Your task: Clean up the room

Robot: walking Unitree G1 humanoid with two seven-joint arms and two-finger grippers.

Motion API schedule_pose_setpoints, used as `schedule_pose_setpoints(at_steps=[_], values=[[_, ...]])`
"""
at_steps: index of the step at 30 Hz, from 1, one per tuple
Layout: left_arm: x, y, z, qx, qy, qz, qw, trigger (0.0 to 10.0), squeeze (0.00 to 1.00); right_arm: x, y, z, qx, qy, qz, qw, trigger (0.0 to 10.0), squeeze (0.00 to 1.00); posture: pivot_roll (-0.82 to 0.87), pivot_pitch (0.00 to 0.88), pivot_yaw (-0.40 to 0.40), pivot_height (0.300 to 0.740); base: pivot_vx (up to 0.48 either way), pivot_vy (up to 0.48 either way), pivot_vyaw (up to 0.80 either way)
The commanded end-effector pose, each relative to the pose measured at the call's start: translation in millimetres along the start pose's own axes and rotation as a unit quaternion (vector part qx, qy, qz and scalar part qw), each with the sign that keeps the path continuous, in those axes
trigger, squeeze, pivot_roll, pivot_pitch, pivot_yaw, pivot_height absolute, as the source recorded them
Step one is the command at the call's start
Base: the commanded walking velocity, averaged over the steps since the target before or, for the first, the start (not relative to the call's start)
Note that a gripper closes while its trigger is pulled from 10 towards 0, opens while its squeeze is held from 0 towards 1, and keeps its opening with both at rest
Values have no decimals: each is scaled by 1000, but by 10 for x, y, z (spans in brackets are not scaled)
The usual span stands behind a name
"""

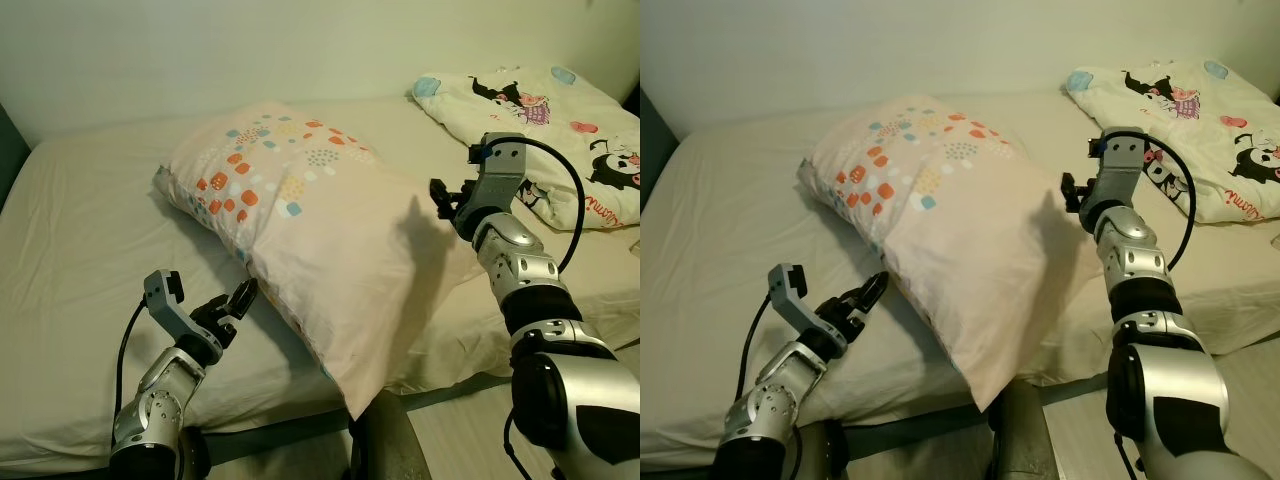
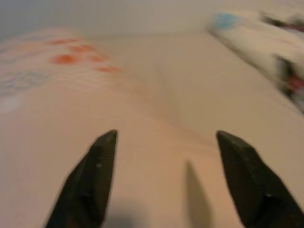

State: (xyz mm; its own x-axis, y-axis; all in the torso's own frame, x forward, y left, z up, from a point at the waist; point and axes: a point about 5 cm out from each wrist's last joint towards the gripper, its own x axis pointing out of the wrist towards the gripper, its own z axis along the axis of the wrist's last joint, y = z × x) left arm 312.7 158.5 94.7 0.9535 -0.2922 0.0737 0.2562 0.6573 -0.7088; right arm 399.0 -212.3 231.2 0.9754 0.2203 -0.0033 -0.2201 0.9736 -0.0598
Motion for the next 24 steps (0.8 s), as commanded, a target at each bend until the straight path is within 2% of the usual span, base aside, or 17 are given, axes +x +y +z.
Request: schedule_pose_setpoints(at_steps=[1,2,3,4,5,7,9,10,11,12,14,15,17,18,22,23,24], values=[[35,-80,-95,-20,12,-23,999,10000,1000,-26,198,-114,-15,35,86,996,10000,1000,-77,198,-53,556,0,0,0],[55,-104,-109,-24,13,-32,999,10000,1000,-65,264,-172,-30,49,122,991,10000,1000,-77,198,-53,556,0,0,0],[71,-130,-121,-29,14,-40,999,10000,1000,-129,320,-236,-48,60,153,985,10000,212,-79,197,-52,556,0,0,0],[71,-130,-121,-29,14,-40,999,10000,1000,-129,320,-236,-48,60,153,985,10000,212,-79,197,-52,556,0,0,0],[90,-165,-136,-35,15,-52,998,10000,1000,-228,384,-317,-59,74,191,977,10000,0,-81,198,-50,556,0,0,0],[115,-229,-165,-41,20,-69,997,10000,1000,-421,501,-448,-79,99,257,958,10000,0,-85,196,-47,556,0,0,0],[132,-294,-204,-44,25,-83,995,10000,1000,-676,610,-592,-104,137,335,926,10000,0,-88,194,-43,556,0,0,0],[132,-294,-204,-44,25,-83,995,10000,1000,-676,610,-592,-104,137,335,926,10000,0,-88,194,-43,556,0,0,0],[137,-315,-218,-45,27,-86,995,10000,1000,-777,652,-647,-110,154,363,912,10000,0,-88,194,-43,556,0,0,0],[137,-315,-218,-45,27,-86,995,10000,1000,-777,652,-647,-110,154,363,912,10000,0,-88,194,-43,556,0,0,0],[140,-368,-259,-50,35,-102,993,10000,1000,-1039,773,-721,-113,189,435,873,10000,0,-94,192,-39,556,0,0,0],[140,-368,-259,-50,35,-102,993,10000,1000,-1039,773,-721,-113,189,435,873,10000,0,-94,192,-39,556,0,0,0],[145,-402,-306,-41,47,-110,992,10000,1000,-1238,862,-781,-116,217,482,841,10000,0,-96,190,-39,556,0,0,0],[145,-402,-306,-41,47,-110,992,10000,1000,-1238,862,-781,-116,217,482,841,10000,0,-96,190,-39,556,0,0,0],[148,-417,-388,-14,67,-113,991,10000,1000,-1423,908,-846,-128,257,508,812,10000,0,-95,185,-44,556,0,0,0],[146,-433,-409,-16,70,-117,991,10000,455,-1478,901,-870,-139,275,513,802,10000,0,-95,185,-44,556,0,0,0],[145,-445,-423,-17,72,-119,990,10000,455,-1516,894,-886,-147,287,515,794,10000,0,-95,185,-44,556,0,0,0]])
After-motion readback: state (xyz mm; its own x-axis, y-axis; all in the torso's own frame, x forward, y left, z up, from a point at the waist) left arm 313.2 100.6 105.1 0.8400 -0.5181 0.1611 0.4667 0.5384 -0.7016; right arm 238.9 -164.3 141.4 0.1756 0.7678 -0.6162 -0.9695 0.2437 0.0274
